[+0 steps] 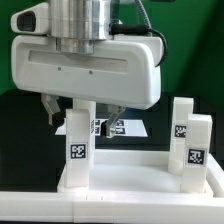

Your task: Assemble desk

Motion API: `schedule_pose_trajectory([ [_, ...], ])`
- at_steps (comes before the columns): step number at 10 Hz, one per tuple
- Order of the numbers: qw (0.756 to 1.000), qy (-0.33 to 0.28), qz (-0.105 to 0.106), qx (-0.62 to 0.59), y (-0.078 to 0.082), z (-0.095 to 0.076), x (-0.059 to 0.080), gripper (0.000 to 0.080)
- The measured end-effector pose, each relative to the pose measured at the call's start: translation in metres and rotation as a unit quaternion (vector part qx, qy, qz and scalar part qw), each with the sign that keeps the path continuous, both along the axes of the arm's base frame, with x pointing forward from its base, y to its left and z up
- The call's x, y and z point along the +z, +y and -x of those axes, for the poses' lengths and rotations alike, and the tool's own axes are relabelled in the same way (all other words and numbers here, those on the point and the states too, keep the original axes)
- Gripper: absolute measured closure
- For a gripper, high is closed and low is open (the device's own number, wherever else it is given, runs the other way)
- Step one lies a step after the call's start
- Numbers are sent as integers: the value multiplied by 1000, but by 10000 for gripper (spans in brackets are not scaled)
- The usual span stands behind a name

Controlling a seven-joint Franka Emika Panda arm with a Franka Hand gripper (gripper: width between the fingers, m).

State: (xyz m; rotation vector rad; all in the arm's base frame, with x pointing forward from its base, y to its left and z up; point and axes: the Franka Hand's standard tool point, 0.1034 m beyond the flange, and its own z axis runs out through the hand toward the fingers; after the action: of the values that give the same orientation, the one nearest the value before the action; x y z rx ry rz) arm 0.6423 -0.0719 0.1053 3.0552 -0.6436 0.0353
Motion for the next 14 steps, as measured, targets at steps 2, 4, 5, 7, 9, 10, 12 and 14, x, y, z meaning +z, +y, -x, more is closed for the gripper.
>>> schedule_pose_trajectory([
  [2, 997, 4, 6, 78, -1, 1, -1, 150],
  [4, 989, 8, 11, 149, -2, 1, -1, 150],
  [5, 983, 9, 13, 183, -3, 1, 0, 150],
  [7, 973, 12, 14, 228, -4, 1, 0, 150],
  [9, 971, 12, 15, 238, -5, 1, 0, 176],
  [10, 971, 12, 15, 238, -5, 1, 0, 356],
  [12, 972, 12, 15, 236, -5, 1, -1, 511],
  [14, 974, 12, 15, 225, -5, 1, -1, 511],
])
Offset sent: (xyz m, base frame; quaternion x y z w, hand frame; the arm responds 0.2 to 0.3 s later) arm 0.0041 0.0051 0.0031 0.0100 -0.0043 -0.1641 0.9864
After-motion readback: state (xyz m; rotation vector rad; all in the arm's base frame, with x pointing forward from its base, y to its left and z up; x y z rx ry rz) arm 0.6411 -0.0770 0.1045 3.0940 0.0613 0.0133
